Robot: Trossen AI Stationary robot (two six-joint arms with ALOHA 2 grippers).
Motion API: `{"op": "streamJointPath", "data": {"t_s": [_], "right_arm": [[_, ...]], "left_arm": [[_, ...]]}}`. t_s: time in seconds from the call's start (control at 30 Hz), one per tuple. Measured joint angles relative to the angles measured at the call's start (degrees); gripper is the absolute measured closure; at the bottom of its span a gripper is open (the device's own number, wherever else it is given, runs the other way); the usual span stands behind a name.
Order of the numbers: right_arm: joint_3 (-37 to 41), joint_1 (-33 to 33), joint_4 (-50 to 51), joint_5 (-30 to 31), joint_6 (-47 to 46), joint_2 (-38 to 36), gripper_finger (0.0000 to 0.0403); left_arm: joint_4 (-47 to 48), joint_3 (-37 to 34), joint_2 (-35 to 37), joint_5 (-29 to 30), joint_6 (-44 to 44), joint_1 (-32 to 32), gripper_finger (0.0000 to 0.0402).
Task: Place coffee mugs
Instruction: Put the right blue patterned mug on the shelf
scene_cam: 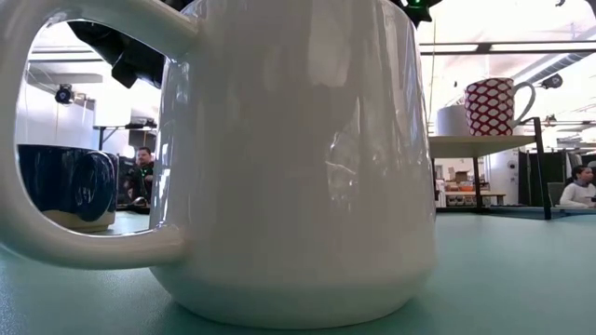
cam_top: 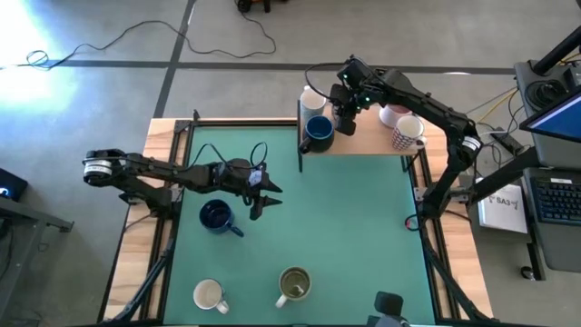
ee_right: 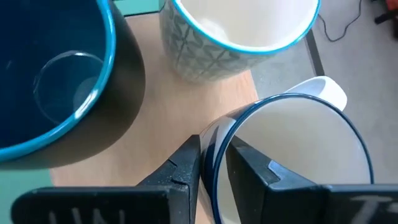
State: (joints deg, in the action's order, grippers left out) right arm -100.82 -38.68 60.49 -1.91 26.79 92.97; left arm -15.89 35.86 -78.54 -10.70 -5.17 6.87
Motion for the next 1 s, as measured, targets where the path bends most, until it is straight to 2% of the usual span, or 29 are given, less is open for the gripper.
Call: {"op": "streamJointPath", "data": {"t_s": [0.77, 1.0], "right_arm": [[0.0, 0.0, -0.5, 0.4, -1.0, 0.5, 0.0339], [0.0, 0.0, 0.0, 0.4, -1.4, -1.4, 0.0339]], "left_arm": [[0.5, 0.0, 0.0, -0.6, 0.0, 0.0, 0.0233], [0.5, 0.0, 0.0, -0.9, -0.3, 0.0, 0.0233]]}}
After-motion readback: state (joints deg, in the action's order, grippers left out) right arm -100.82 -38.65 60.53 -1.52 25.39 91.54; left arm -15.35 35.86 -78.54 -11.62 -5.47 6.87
